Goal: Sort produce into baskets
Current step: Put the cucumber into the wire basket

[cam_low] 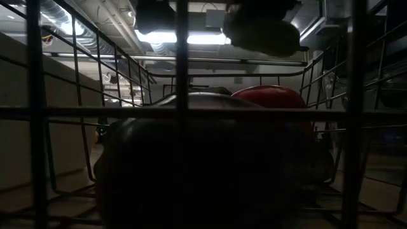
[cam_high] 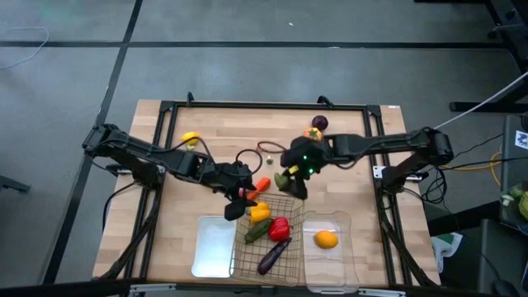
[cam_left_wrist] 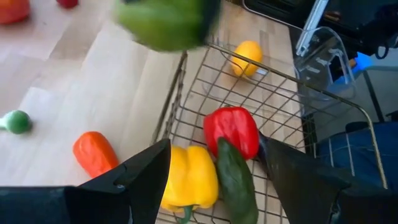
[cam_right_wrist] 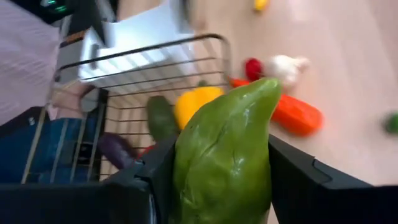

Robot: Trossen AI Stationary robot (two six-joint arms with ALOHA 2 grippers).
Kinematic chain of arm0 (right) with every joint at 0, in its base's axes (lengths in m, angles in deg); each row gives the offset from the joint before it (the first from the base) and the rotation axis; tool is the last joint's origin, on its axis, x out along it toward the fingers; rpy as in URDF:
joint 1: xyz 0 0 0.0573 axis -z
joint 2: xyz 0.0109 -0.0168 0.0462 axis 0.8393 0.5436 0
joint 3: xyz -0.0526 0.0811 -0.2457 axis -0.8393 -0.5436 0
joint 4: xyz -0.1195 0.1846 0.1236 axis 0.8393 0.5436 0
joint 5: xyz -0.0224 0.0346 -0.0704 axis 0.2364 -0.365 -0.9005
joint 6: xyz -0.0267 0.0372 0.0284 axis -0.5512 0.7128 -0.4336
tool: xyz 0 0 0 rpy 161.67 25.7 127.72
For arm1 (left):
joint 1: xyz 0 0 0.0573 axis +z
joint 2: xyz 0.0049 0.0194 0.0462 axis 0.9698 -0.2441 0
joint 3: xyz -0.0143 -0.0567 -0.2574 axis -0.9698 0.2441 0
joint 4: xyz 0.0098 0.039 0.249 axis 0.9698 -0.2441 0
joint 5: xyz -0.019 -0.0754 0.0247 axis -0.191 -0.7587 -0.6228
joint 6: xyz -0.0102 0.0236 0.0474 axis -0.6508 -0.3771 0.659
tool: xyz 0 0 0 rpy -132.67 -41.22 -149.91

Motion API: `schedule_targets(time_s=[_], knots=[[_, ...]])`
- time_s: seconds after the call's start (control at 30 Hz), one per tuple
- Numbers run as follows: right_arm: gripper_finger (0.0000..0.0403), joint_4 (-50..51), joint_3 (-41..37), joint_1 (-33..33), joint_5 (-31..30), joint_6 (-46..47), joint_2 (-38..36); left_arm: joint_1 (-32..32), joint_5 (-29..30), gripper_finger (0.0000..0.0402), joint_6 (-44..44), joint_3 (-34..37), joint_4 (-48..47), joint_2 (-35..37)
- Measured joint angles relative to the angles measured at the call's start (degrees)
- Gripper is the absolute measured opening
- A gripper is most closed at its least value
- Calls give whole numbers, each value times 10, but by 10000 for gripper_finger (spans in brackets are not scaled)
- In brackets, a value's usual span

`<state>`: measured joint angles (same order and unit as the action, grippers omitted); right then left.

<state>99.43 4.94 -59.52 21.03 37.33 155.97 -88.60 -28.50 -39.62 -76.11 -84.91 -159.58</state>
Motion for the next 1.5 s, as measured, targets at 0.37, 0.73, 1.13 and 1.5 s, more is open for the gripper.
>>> schedule_targets(time_s=[0.37,0.73,1.13,1.5], knots=[[198,-39,0,-91,-60,-9,24,20,0,260,26,0,-4,0],[198,-84,0,-119,-97,-9,76,23,0,260,26,0,-29,0],[198,-82,0,-118,-97,-9,113,23,0,260,25,0,-66,-1],[198,-80,0,-118,-98,-9,115,23,0,260,41,0,-76,0]])
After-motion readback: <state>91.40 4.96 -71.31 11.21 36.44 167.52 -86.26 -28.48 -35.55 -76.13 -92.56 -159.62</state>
